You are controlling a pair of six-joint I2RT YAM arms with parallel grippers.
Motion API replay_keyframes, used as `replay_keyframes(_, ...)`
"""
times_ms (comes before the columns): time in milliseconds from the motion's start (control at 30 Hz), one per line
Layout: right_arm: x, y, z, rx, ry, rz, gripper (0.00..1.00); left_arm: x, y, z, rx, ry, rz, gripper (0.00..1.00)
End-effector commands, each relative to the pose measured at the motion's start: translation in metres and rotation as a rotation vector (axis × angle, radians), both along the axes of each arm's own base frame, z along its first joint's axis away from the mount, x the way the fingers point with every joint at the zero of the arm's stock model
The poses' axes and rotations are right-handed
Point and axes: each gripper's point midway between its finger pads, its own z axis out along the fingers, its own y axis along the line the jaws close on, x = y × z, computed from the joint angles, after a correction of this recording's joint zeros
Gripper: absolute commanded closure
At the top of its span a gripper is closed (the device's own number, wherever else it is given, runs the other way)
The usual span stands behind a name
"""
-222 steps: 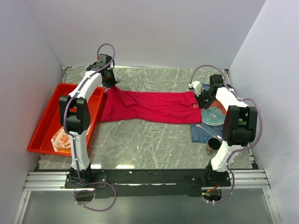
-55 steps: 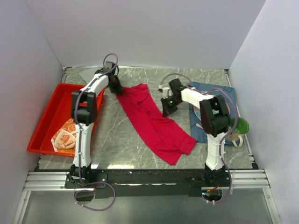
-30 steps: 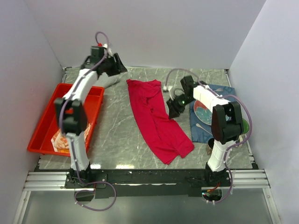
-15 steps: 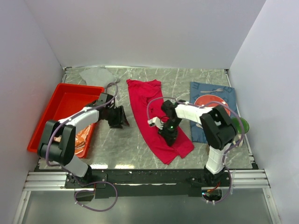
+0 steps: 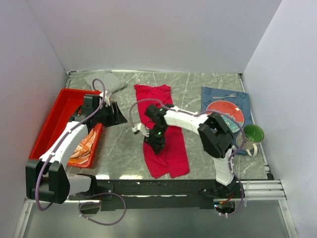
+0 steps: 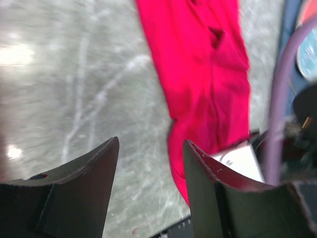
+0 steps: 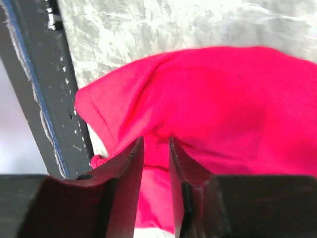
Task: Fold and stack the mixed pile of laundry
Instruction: Fold the T-shirt at the center of the board.
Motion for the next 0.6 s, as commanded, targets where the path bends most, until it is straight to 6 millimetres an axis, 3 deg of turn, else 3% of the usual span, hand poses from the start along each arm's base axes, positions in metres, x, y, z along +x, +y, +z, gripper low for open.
replay_keyframes(0,0.018,-0.031,0.051,0.113,0.015,-0.035,0.62,-0.020,-0.031,0.001,-0.119,0.020,-0.187,0.41)
replay_keyframes(67,0.028,-0.047,0.069,0.172,-0.009,-0.046,0.61,-0.023,-0.042,-0.009,-0.124,0.048,-0.209,0.41)
replay_keyframes(100,0.047,-0.061,0.075,0.212,-0.028,-0.110,0.60,-0.028,-0.053,-0.013,-0.114,0.059,-0.238,0.41)
replay_keyframes(133,0.054,-0.069,0.082,0.236,-0.061,-0.132,0.59,-0.025,-0.060,-0.020,-0.104,0.070,-0.246,0.41)
replay_keyframes(200,0.098,-0.085,0.083,0.261,-0.183,-0.252,0.57,-0.008,-0.062,-0.027,-0.054,0.079,-0.175,0.37)
replay_keyframes(233,0.111,-0.091,0.083,0.253,-0.190,-0.363,0.56,0.004,-0.060,-0.045,-0.030,0.131,-0.134,0.36)
replay_keyframes(267,0.140,-0.089,0.086,0.294,-0.265,-0.419,0.56,0.028,-0.063,-0.036,-0.036,0.100,-0.087,0.36)
replay_keyframes(300,0.155,-0.091,0.091,0.301,-0.280,-0.475,0.57,0.045,-0.063,-0.037,-0.036,0.093,-0.059,0.38)
replay_keyframes(333,0.173,-0.100,0.085,0.256,-0.252,-0.623,0.59,0.058,-0.066,-0.058,-0.033,0.136,-0.046,0.39)
replay_keyframes(367,0.189,-0.100,0.086,0.265,-0.259,-0.686,0.60,0.087,-0.075,-0.043,-0.065,0.082,-0.019,0.40)
replay_keyframes(400,0.202,-0.098,0.093,0.280,-0.257,-0.736,0.71,0.100,-0.079,-0.045,-0.077,0.085,-0.012,0.49)
replay_keyframes(433,0.210,-0.099,0.082,0.259,-0.182,-0.827,0.79,0.123,-0.087,-0.052,-0.084,0.093,-0.005,0.54)
replay_keyframes(467,0.214,-0.095,0.080,0.263,-0.152,-0.852,0.95,0.134,-0.091,-0.055,-0.094,0.102,0.009,0.60)
replay_keyframes(500,0.221,-0.091,0.085,0.277,-0.131,-0.868,1.00,0.143,-0.094,-0.060,-0.093,0.112,0.017,0.64)
replay_keyframes(533,0.222,-0.086,0.073,0.261,-0.057,-0.901,1.00,0.149,-0.093,-0.085,-0.069,0.158,0.036,0.68)
replay_keyframes(567,0.223,-0.083,0.071,0.258,-0.026,-0.913,1.00,0.164,-0.096,-0.077,-0.071,0.137,0.050,0.71)
